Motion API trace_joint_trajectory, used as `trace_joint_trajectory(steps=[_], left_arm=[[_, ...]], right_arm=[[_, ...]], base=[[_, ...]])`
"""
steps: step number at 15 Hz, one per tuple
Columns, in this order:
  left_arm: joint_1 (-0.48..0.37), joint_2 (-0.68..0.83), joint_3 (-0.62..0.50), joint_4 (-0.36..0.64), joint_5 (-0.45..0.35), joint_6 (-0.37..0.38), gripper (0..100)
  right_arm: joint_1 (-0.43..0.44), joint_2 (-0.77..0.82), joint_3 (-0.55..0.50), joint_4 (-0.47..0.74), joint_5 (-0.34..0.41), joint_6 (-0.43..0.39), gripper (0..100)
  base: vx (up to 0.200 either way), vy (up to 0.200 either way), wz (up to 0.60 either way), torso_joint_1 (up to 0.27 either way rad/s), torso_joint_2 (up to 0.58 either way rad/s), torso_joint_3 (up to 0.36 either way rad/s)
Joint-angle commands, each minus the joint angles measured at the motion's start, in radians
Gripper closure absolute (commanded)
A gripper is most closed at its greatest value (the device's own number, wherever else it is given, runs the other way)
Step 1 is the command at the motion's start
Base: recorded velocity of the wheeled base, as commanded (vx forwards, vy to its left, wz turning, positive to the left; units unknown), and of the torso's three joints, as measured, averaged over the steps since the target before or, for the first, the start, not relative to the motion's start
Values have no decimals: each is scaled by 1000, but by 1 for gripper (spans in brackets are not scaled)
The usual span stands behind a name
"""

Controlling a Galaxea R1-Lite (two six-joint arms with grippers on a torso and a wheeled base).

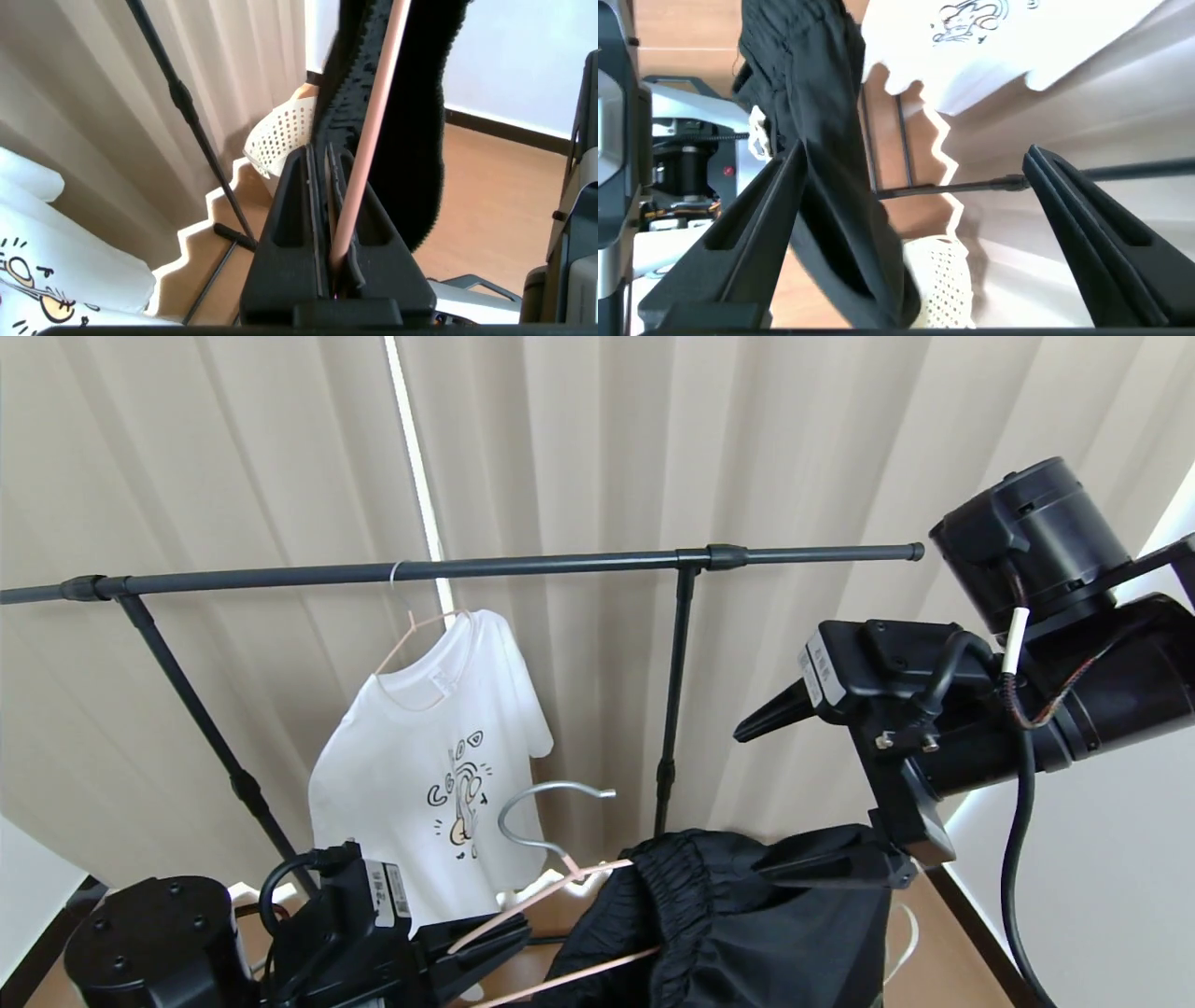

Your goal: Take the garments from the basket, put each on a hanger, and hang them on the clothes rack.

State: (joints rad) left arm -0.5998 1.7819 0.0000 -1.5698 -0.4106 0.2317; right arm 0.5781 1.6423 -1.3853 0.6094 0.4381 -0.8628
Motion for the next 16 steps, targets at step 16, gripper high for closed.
trace_joint_trajectory(steps=[16], left_arm=[[-9, -13, 0, -1, 6, 1, 100]], right_arm=[[195, 152, -64, 12, -179, 111, 0]], base=[[0, 0, 0, 0, 0, 0]])
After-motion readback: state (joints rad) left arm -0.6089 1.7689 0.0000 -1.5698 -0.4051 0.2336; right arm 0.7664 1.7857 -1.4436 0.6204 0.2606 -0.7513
